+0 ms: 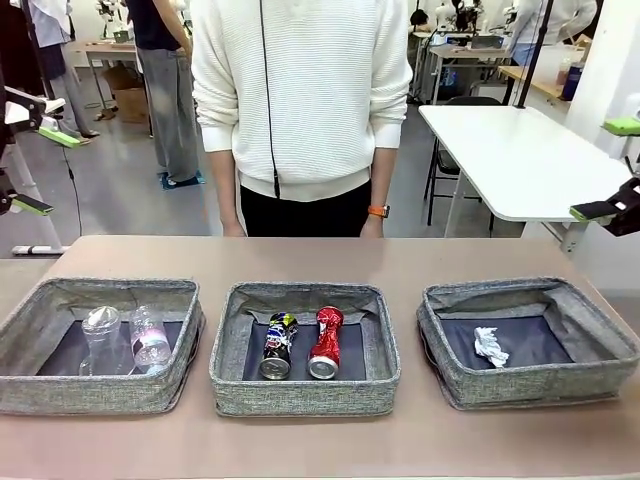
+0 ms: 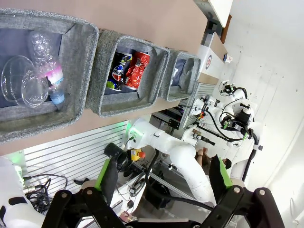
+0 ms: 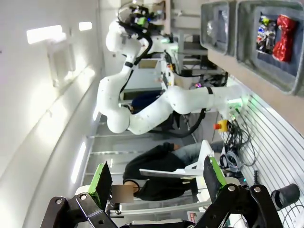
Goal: Sort the waste into the appropriate baskets.
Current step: Place the picked waste into the Fabric basket indicated by the person.
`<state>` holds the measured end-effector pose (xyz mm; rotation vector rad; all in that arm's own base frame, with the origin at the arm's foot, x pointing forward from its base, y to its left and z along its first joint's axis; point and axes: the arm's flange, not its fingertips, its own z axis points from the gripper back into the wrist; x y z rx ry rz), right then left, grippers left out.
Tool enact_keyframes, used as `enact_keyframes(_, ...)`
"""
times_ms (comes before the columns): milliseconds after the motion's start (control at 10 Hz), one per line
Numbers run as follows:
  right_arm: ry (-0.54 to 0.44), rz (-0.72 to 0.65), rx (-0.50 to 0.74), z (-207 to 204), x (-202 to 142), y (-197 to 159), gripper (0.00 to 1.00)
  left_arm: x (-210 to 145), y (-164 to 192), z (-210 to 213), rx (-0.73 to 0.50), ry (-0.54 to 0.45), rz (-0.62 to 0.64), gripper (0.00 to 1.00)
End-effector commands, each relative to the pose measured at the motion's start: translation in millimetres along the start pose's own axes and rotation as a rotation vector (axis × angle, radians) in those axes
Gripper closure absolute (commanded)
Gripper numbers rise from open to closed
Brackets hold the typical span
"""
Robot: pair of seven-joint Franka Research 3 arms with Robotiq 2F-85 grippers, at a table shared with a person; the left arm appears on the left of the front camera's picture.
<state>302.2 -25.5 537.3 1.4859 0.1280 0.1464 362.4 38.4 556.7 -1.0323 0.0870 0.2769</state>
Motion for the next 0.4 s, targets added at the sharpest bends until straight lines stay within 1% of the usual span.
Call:
enact_keyframes(0, 0.003, 0.013, 0.014, 2.4, -1.2, 2.0, 0.0, -1.8, -0.2, 2.6, 0.003, 0.007, -0.003, 0.0)
enact_keyframes(300, 0.003, 0.013, 0.014, 2.4, -1.2, 2.0, 0.0, -1.8, -0.2, 2.6, 0.003, 0.007, -0.003, 0.0)
